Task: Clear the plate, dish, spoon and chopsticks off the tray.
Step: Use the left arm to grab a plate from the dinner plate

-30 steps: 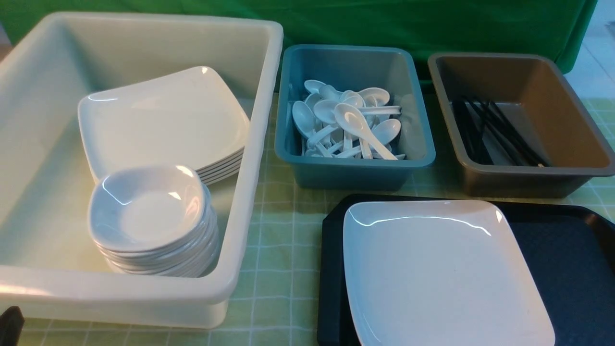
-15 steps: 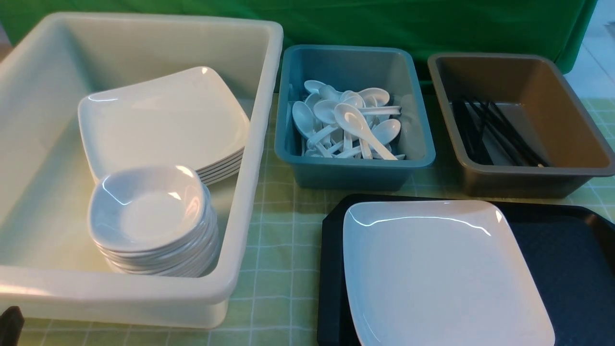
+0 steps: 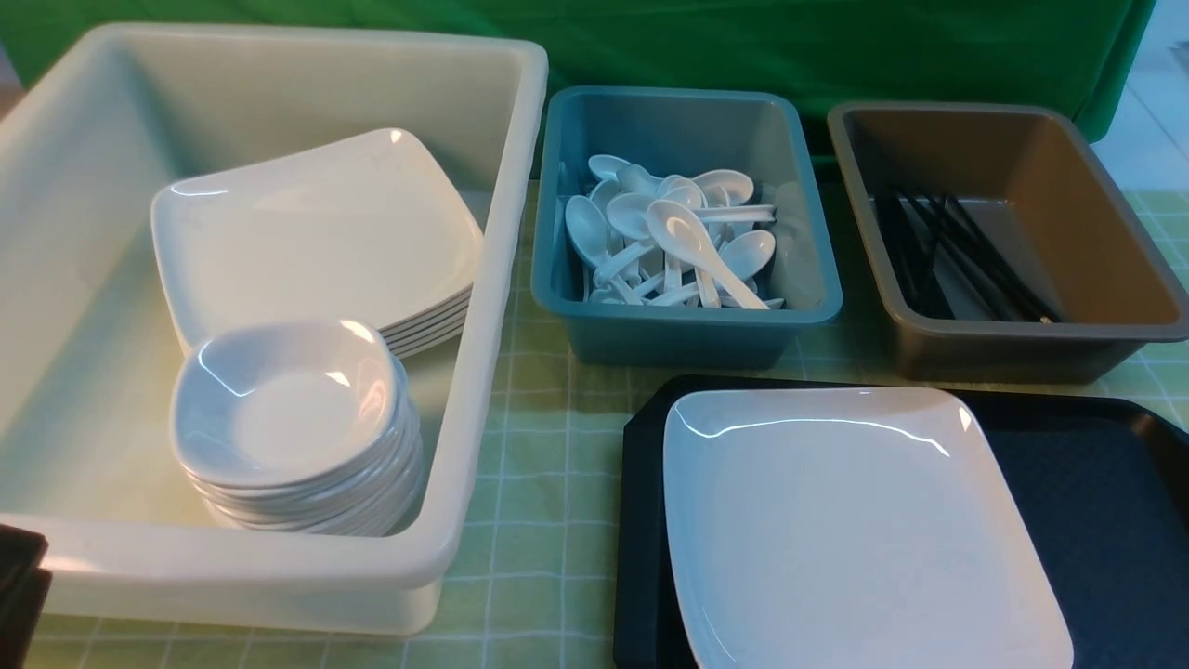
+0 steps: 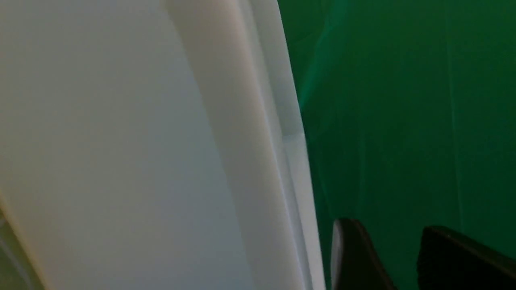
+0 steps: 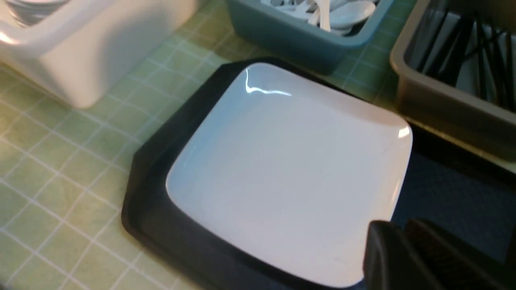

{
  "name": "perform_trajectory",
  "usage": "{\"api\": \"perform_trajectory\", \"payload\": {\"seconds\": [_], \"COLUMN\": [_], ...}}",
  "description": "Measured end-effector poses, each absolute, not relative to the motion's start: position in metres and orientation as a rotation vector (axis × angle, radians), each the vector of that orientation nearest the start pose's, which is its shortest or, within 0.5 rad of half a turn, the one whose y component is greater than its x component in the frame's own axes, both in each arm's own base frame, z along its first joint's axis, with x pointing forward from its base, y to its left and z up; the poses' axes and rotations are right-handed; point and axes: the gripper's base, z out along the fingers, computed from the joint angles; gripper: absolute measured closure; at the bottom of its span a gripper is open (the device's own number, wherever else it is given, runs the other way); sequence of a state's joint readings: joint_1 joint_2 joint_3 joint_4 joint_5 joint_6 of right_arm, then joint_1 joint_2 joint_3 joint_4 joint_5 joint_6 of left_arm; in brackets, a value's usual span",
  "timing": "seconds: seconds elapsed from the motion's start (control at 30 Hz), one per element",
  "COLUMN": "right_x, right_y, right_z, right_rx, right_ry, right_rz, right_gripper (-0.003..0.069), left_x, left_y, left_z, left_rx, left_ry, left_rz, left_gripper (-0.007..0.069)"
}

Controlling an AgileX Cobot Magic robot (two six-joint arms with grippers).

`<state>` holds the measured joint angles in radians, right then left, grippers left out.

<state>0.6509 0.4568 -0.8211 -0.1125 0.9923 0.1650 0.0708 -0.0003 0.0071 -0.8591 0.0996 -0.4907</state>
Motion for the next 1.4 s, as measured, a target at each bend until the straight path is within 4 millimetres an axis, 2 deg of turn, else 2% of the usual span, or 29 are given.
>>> {"api": "perform_trajectory", "payload": {"seconds": [0.33,0.53,0.67,0.77,0.8,0.83,0.93,1.03,1.07,1.1,1.17,1.27,1.4], "right_x": [0.053,0.053,0.054,0.056,0.056,0.057,0.058,0.058,0.058,0.057,0.057,0.057,0.057], "right_y": [0.030,0.030,0.029,0.029,0.029,0.030,0.031,0.030,0.030,0.030,0.029,0.028,0.027], "right_z": [0.370,0.371,0.371,0.374,0.375,0.378,0.380,0.379,0.379,0.378,0.377,0.374,0.373], "right_rx": [-0.510,-0.516,-0.538,-0.546,-0.546,-0.546,-0.542,-0.544,-0.546,-0.547,-0.550,-0.557,-0.560], "right_ry": [2.002,1.987,1.968,1.923,1.916,1.885,1.860,1.864,1.872,1.876,1.894,1.921,1.935], "right_rz": [0.373,0.367,0.325,0.313,0.314,0.317,0.324,0.318,0.315,0.313,0.302,0.283,0.270], "right_gripper": [0.0587,0.0585,0.0578,0.0575,0.0575,0.0574,0.0574,0.0573,0.0571,0.0571,0.0566,0.0559,0.0553], "left_x": [0.056,0.055,0.041,0.020,0.022,0.021,0.036,0.084,0.100,0.107,0.137,0.168,0.183], "left_y": [0.007,0.007,-0.005,-0.017,-0.019,-0.026,-0.035,-0.050,-0.053,-0.053,-0.062,-0.079,-0.115], "left_z": [0.214,0.216,0.270,0.339,0.341,0.366,0.388,0.386,0.380,0.377,0.361,0.346,0.329], "left_rx": [-1.076,-1.097,-0.797,-0.504,-0.493,-0.405,-0.345,-0.232,-0.208,-0.202,-0.154,-0.087,-0.022], "left_ry": [1.117,1.093,1.210,1.293,1.328,1.440,1.671,2.173,2.269,2.298,2.443,2.508,2.569], "left_rz": [-1.062,-1.095,-1.031,-0.943,-0.941,-0.924,-0.922,-0.925,-0.942,-0.944,-1.062,-1.209,-1.241], "left_gripper": [0.0401,0.0405,0.0488,0.0602,0.0610,0.0629,0.0638,0.0638,0.0638,0.0638,0.0638,0.0637,0.0637]}}
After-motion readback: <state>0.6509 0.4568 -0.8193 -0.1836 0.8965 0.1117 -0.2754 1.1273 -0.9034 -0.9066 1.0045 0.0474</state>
